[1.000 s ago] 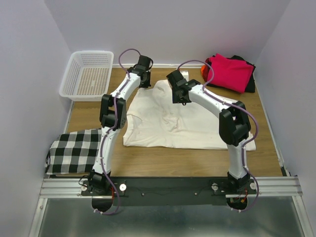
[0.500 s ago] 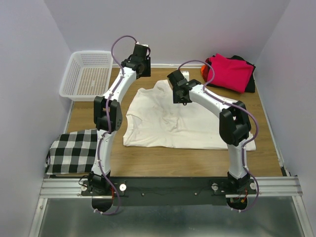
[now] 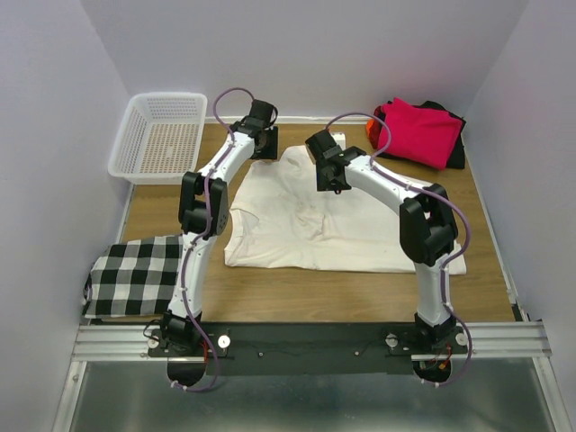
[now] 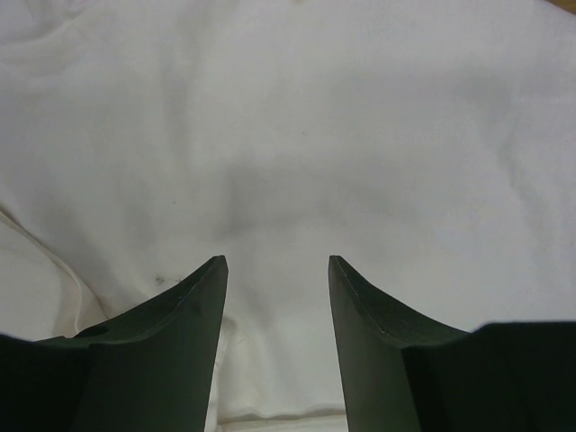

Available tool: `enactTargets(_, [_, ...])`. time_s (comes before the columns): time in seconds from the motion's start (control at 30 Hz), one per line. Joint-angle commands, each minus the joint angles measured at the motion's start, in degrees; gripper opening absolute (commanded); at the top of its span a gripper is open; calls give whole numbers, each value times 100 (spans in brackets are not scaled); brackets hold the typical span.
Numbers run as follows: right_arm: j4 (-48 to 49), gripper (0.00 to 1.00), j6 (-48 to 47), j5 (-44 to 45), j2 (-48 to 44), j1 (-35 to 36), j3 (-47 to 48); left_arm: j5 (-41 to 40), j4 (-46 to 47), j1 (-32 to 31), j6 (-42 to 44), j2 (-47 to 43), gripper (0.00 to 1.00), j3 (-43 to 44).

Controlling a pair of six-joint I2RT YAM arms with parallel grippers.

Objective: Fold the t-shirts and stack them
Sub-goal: Grap the side of the flattened tshirt furthest away from the robot with both arms

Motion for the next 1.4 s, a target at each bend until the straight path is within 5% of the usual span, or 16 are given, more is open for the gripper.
enactTargets(0.0, [2, 57, -53, 43, -224, -23, -41, 80, -178, 27, -6, 159, 59, -354])
enactTargets(0.23, [19, 57, -54, 60, -206, -32, -24, 133, -318, 27, 29, 256, 59, -433])
enactTargets(0.3, [19, 57, -54, 52, -206, -40, -15, 124, -336, 27, 38, 282, 52, -477])
enactTargets(0.33, [19, 57, -54, 51, -180, -58, -15, 133, -353, 27, 38, 291, 47, -486])
enactTargets(0.43, [28, 57, -54, 43, -171, -67, -15, 116, -406, 27, 38, 239, 0, -565])
enactTargets(1.07, [28, 57, -80, -19, -110, -93, 11, -201, -284, 35, -14, -1106, 0, -310])
enactTargets(1.37, [28, 57, -89, 113, -180, -102, 3, 54, -46, 18, 21, -1835, 0, -968])
